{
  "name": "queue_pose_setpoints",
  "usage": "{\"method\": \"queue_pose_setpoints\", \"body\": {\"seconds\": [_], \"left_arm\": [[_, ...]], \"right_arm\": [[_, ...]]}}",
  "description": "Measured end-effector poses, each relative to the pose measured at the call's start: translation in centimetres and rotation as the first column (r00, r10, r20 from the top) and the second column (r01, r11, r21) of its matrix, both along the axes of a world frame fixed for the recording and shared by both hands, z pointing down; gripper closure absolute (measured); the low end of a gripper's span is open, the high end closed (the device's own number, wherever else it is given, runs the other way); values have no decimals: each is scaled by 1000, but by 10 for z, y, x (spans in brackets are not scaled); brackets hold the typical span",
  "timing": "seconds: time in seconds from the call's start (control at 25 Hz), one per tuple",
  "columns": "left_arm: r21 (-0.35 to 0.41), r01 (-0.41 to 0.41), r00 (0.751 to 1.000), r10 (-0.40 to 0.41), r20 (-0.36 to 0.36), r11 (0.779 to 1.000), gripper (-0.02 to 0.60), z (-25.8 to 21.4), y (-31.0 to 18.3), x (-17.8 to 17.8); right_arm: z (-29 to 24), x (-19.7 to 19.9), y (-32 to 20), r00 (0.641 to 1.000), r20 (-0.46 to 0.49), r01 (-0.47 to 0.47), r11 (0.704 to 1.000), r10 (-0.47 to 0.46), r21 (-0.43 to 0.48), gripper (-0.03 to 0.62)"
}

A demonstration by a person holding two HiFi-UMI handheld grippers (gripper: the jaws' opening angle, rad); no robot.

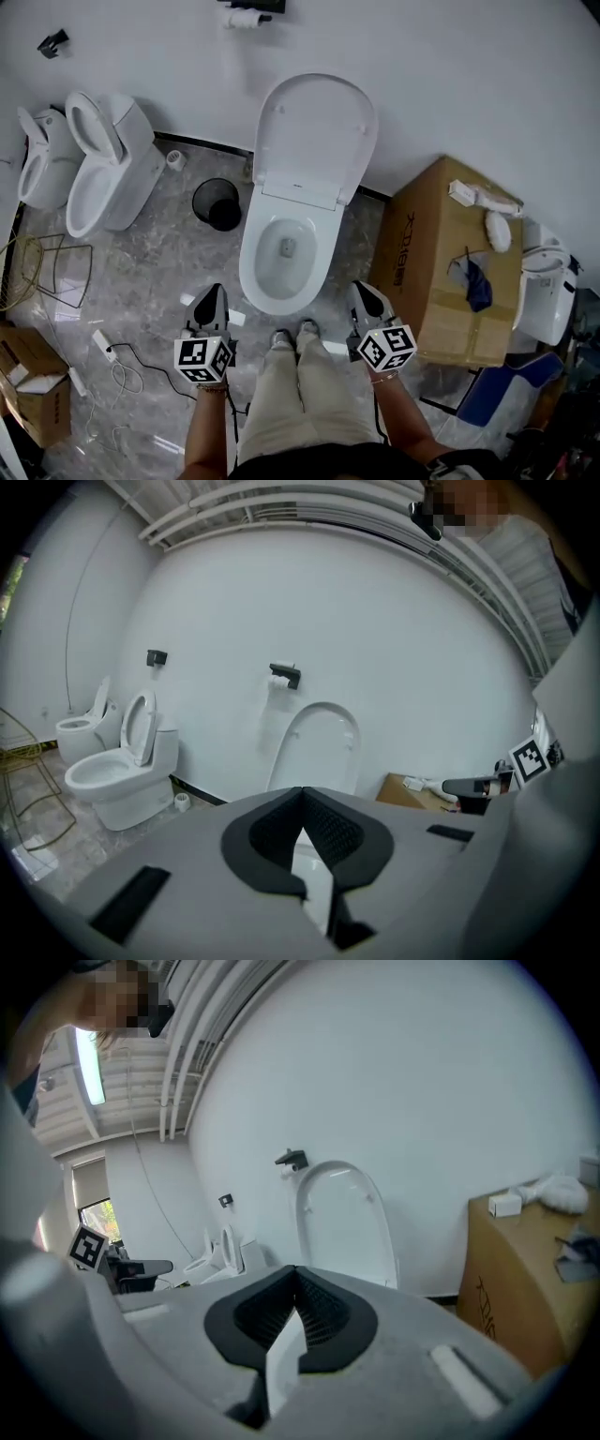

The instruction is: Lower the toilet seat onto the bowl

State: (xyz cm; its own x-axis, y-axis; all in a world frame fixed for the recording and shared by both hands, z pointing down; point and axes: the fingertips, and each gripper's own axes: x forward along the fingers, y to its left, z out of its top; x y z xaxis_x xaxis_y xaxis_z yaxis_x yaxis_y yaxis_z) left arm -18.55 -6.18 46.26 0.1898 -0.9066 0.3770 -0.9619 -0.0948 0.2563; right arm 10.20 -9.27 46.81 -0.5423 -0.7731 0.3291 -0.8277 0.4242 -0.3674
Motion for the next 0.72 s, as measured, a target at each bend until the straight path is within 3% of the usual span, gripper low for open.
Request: {"method": "queue_pose_setpoints", "body": {"seconds": [0.28,0.44,0.6,0.72], "left_arm": [[33,7,998,-9,57,999,577,-74,14,15],[79,30,997,-35,63,996,577,-104,28,23],[119,32,990,-48,133,992,577,-130,39,29],[138,34,988,-54,141,990,577,-143,45,33]], "right_arm": [[-99,1,-4,998,64,11,989,-20,150,588],[-124,1,6,999,23,18,978,-24,206,588],[-145,0,24,999,-29,40,966,-34,256,588],[-156,1,36,997,-57,63,956,-48,287,588]]}}
